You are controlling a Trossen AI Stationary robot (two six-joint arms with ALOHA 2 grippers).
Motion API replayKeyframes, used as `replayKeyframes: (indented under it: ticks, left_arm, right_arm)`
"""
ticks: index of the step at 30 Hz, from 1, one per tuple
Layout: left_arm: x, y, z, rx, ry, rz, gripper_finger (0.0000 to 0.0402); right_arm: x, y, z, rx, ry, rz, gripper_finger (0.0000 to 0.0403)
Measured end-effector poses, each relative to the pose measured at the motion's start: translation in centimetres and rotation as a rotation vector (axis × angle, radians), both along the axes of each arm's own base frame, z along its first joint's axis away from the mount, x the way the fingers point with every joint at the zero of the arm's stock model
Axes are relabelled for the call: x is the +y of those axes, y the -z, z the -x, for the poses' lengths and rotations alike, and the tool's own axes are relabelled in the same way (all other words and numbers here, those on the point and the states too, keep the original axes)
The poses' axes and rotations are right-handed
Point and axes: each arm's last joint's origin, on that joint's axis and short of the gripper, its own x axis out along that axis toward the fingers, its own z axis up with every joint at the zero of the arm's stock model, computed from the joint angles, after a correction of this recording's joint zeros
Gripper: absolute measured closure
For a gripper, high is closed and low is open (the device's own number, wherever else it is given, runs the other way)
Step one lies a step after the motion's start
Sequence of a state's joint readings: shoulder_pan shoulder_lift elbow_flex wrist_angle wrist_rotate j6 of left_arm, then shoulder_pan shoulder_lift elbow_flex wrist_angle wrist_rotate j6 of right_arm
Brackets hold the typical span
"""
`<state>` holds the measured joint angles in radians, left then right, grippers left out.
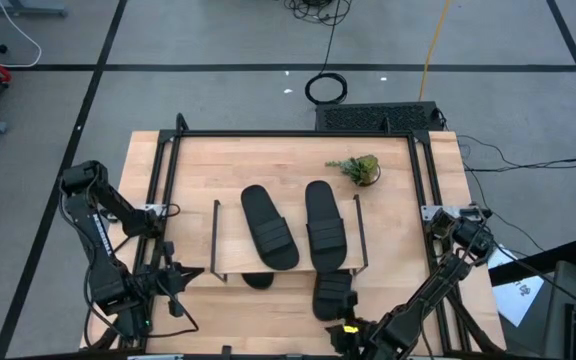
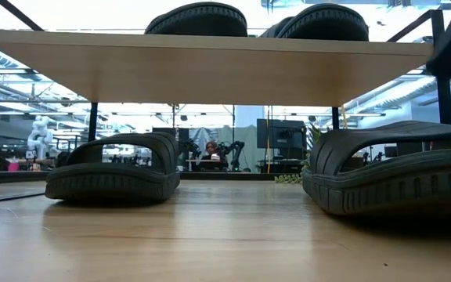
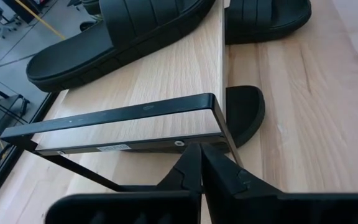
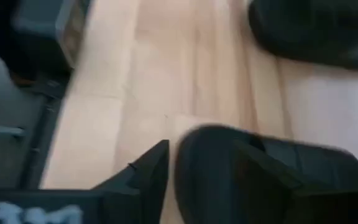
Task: Pick and place slides into the shelf
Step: Adjust the black slide under the shelf
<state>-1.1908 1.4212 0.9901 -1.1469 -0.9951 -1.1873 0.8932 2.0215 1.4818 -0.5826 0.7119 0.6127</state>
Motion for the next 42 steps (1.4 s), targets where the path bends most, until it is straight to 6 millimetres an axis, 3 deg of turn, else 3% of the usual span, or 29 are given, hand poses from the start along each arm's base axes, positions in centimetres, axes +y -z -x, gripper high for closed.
replayKeyframes:
  ticks: [3,8,20,32,42]
  left_arm:
    - [0.0,0.0,0.0,0.0,0.0,0.0,0.039]
    - [0.0,0.0,0.0,0.0,-0.001,0.002,0.04]
    - [0.0,0.0,0.0,0.0,-0.002,0.004,0.04]
    - [0.0,0.0,0.0,0.002,0.0,0.001,0.04]
    - [0.0,0.0,0.0,0.001,-0.001,0.003,0.0385]
  right_arm:
    - [0.1,0.3,0.2,-0.037,0.003,0.072,0.0217]
    - [0.0,0.3,0.3,-0.032,-0.029,0.139,0.0222]
    - [-1.1,4.2,-0.3,0.032,0.034,0.313,0.0226]
    - [-1.1,4.1,0.2,-0.016,0.051,0.375,0.0228]
    - [-3.9,4.2,0.4,0.107,0.215,0.391,0.0233]
